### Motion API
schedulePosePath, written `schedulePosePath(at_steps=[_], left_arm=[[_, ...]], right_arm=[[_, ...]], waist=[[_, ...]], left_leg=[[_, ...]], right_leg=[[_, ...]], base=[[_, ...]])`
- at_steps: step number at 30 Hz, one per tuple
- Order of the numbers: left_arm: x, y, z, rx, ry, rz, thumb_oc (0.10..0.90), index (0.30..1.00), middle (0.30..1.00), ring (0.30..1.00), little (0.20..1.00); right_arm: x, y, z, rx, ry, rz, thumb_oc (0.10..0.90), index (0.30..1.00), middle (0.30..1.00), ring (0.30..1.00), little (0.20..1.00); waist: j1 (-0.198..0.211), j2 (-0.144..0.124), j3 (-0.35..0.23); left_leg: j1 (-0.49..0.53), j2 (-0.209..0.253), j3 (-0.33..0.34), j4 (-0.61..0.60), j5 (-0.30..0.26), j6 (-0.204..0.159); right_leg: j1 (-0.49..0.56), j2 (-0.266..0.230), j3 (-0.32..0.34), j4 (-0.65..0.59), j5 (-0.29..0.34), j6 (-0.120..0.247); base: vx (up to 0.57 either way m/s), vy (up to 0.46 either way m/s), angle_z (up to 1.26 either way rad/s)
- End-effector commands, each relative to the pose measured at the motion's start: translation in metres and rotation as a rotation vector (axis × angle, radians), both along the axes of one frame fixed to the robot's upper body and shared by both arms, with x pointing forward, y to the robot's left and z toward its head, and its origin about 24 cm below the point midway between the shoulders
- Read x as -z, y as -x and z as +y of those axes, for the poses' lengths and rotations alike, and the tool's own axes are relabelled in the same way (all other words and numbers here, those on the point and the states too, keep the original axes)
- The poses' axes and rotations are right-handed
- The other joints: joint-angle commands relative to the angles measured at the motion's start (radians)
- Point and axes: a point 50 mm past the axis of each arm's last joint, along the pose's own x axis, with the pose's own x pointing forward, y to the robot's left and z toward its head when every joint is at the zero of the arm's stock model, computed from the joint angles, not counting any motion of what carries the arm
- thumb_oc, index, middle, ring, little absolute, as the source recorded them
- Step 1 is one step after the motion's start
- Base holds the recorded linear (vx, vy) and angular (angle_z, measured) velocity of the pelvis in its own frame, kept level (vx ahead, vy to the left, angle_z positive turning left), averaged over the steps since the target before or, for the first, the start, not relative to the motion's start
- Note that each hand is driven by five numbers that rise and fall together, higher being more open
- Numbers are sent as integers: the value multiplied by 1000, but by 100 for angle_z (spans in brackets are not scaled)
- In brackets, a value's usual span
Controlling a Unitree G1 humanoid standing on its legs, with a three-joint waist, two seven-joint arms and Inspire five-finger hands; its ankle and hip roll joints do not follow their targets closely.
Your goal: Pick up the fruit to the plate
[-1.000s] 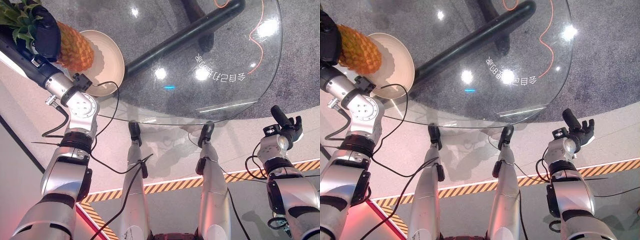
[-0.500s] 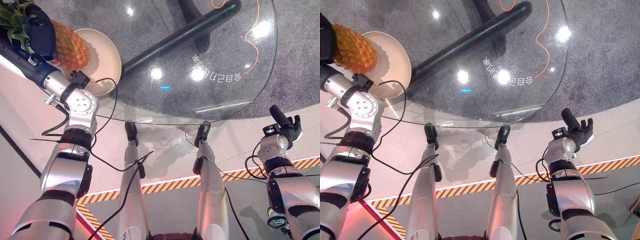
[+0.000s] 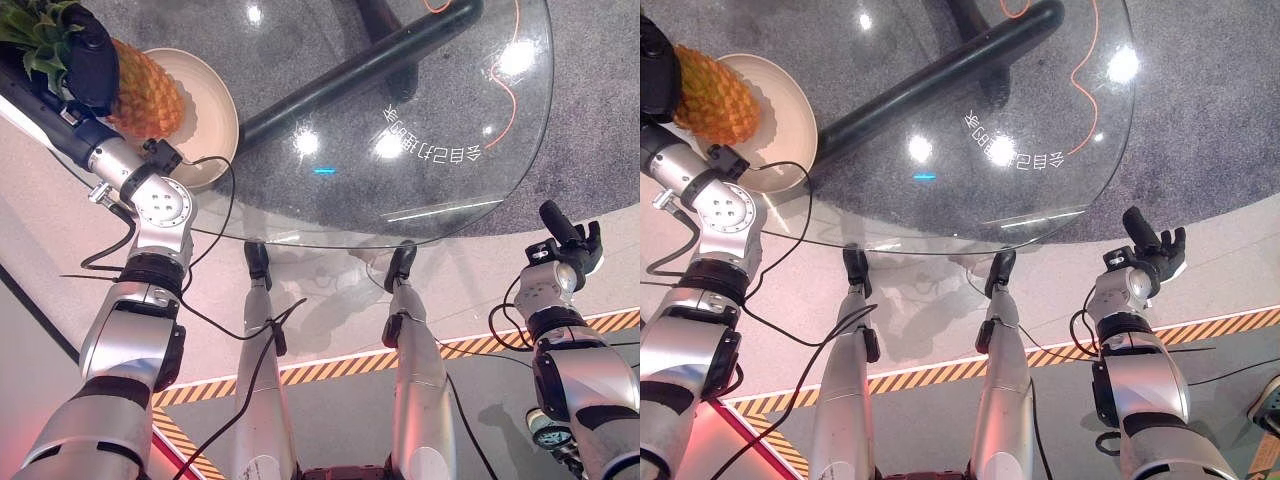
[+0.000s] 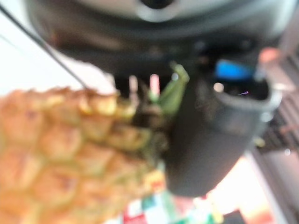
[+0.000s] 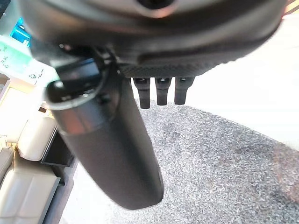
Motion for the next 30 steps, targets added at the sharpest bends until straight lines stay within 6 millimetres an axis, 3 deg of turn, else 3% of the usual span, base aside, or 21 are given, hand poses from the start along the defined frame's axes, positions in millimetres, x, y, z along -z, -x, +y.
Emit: schedulePosePath(at_steps=[1, 10, 18, 23, 30], left_arm=[[-63, 21, 17, -25, -42, -273, 100, 300, 300, 300, 200], [-61, 18, 19, -16, -58, -231, 105, 305, 305, 305, 205], [-59, 18, 20, -13, -66, -222, 270, 446, 446, 446, 370], [-60, 17, 21, -12, -65, -219, 292, 465, 465, 465, 392], [-59, 17, 22, -6, -60, -220, 429, 582, 582, 582, 529]], right_arm=[[-10, 15, -27, 120, 53, -39, 800, 900, 900, 900, 900], [-11, 14, -26, 115, 58, -46, 800, 900, 900, 900, 900], [-12, 14, -26, 114, 61, -53, 800, 900, 900, 900, 900], [-13, 12, -24, 113, 63, -53, 800, 900, 900, 900, 900], [-16, 11, -24, 113, 67, -61, 800, 900, 900, 900, 900]], waist=[[28, -50, -27], [25, -53, -27], [26, -54, -27], [25, -52, -27], [25, -49, -27]], left_leg=[[-37, 6, -23, 163, -120, -2], [-41, 7, -24, 161, -120, -2], [-45, 6, -24, 162, -122, -2], [-45, 4, -24, 162, -121, -1], [-54, 2, -22, 158, -112, 0]], right_leg=[[11, 23, -10, 33, -40, 13], [8, 26, -7, 30, -40, 13], [6, 27, -9, 28, -41, 12], [5, 27, -9, 29, -42, 11], [-3, 24, -9, 24, -34, 10]], base=[[0, 0, 0], [0, 0, 0], [0, 0, 0], [0, 0, 0], [0, 0, 0]])
